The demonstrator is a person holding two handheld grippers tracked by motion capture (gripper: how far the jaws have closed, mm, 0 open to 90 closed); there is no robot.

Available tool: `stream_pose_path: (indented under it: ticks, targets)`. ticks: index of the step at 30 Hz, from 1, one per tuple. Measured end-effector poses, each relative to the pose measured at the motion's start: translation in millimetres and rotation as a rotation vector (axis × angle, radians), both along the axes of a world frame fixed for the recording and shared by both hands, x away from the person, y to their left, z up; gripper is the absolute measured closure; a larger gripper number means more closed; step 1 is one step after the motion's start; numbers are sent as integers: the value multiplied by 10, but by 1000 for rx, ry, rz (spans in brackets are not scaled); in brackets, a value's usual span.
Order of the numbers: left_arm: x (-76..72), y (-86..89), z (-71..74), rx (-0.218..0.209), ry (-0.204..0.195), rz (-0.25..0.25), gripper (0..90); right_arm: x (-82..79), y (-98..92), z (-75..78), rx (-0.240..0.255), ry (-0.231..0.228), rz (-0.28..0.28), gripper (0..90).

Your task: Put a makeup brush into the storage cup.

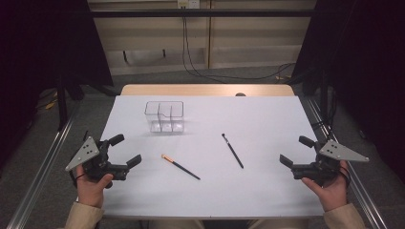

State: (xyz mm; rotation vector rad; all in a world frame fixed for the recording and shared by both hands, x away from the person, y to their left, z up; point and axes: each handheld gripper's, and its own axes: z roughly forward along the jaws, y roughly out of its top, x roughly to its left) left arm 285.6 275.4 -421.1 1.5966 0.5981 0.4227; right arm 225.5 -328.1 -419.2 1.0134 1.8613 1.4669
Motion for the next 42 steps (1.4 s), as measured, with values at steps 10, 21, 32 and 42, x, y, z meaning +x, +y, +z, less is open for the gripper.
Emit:
stream_pose_path:
  ticks: [10,21,32,42]
  targets:
    - [57,-98,12,15,2,-1,0,-7,-18,-11,-4,3,-2,5]
    - [140,-244,45,19,-3,-3,0,-8,5,-10,-13,4,8,6]
    - [224,-424,57,22,-4,-16,0,-10,25,-11,-25,2,16,5]
    - [287,-551,72,12,-1,-23,0,-6,59,-13,-39,2,28,6]
